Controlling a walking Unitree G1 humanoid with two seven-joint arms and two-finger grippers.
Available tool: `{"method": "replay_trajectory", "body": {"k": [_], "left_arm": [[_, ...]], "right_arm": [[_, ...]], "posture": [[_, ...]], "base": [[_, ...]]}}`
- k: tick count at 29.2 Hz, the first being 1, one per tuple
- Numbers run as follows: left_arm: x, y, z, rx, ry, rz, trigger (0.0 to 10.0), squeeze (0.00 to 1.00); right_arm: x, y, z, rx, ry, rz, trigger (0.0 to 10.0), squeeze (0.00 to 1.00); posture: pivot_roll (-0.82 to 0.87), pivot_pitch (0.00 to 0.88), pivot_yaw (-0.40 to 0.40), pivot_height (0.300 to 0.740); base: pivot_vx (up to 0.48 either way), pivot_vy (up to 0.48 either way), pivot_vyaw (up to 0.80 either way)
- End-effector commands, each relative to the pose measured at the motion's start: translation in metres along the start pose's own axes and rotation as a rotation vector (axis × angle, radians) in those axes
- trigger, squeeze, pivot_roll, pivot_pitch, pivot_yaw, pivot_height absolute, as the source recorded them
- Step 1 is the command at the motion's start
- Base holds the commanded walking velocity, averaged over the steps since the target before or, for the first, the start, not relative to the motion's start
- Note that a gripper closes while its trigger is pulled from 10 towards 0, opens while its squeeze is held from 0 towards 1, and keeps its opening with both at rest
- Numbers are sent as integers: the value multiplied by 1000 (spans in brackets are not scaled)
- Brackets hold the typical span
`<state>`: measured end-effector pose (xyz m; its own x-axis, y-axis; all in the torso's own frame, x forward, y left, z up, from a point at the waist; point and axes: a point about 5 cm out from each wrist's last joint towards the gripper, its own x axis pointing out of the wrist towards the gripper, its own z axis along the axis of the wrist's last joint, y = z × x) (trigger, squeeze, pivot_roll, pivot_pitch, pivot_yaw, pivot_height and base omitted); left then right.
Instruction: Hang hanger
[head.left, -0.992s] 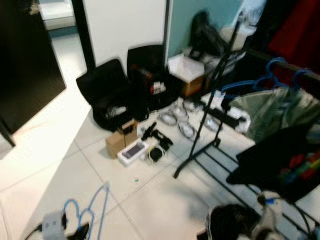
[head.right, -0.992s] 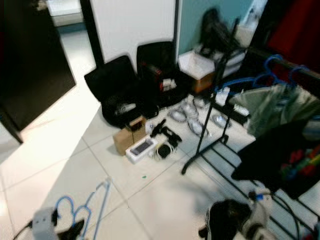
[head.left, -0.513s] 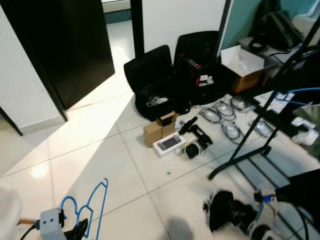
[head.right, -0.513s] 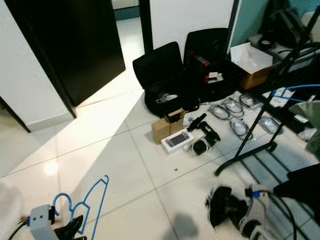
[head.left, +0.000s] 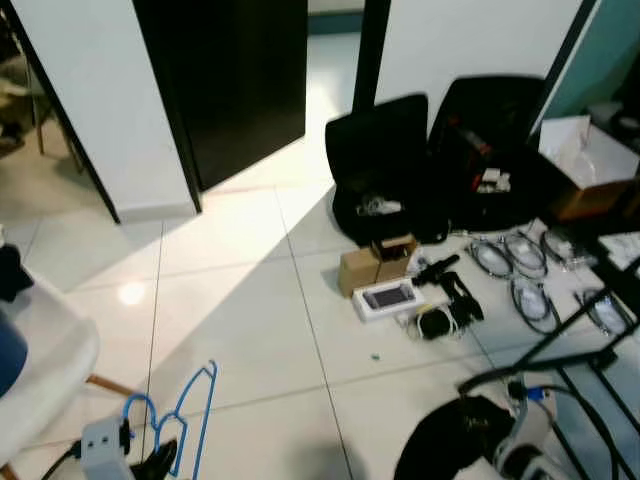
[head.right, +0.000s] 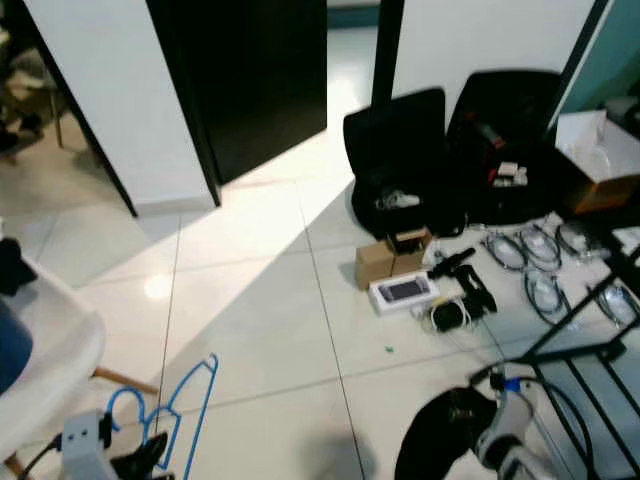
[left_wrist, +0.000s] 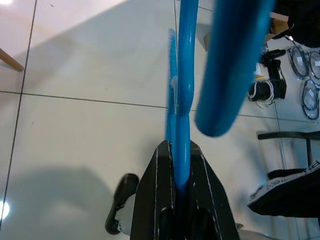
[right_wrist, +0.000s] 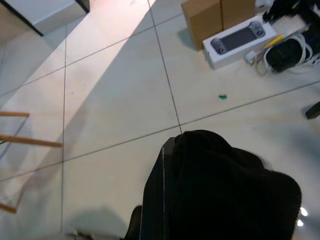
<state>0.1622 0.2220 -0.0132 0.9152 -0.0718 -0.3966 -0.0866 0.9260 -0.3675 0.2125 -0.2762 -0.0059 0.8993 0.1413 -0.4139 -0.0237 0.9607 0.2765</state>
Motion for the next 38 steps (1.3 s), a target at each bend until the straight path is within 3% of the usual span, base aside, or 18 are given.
{"method": "replay_trajectory", "body": {"k": [1, 38], "left_arm": [[-3, 3, -5, 16, 32, 4, 10000, 0], [9, 1, -5, 9, 41, -8, 10000, 0]], "right_arm": [[-5, -3, -7, 24, 26, -16, 10000, 0], [-3, -3, -5, 27, 32, -17, 10000, 0]], "posture": [[14, 145, -27, 740], [7, 133, -36, 740]], "base": [[0, 0, 675], [0, 0, 675]]}}
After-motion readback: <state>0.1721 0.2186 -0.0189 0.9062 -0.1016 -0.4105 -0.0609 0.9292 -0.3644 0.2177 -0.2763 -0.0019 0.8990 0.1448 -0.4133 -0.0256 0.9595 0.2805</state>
